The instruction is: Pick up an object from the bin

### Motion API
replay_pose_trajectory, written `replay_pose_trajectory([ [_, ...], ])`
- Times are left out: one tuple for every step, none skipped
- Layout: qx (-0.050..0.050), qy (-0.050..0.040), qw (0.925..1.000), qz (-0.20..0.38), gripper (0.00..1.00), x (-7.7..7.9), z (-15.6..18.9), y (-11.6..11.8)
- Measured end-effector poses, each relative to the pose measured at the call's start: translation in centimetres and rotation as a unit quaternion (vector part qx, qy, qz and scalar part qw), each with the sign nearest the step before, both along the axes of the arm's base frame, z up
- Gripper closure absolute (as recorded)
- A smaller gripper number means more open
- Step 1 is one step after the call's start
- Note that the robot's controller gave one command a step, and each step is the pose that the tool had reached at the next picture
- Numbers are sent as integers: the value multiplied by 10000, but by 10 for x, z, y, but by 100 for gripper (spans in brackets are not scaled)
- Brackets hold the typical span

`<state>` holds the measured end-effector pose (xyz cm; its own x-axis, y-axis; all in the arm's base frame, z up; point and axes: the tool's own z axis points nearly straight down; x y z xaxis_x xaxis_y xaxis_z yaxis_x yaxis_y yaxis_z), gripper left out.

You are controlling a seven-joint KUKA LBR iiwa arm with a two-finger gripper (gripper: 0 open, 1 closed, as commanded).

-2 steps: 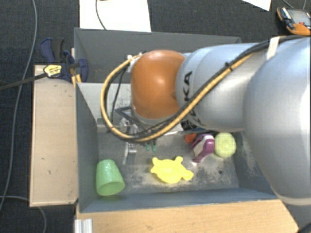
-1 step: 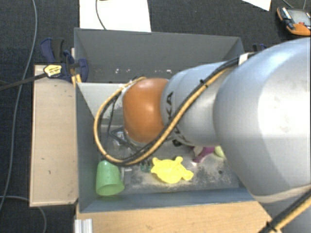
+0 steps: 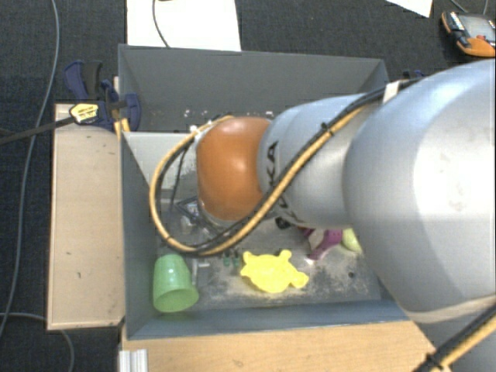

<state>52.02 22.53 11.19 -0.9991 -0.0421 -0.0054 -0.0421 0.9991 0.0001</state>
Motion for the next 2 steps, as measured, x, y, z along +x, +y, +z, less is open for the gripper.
replay_pose_trajectory([
  [3, -20, 9961, 883, 0, 9, 24, 17],
  [7, -4, 9917, -1283, 0, 14, 23, -14],
])
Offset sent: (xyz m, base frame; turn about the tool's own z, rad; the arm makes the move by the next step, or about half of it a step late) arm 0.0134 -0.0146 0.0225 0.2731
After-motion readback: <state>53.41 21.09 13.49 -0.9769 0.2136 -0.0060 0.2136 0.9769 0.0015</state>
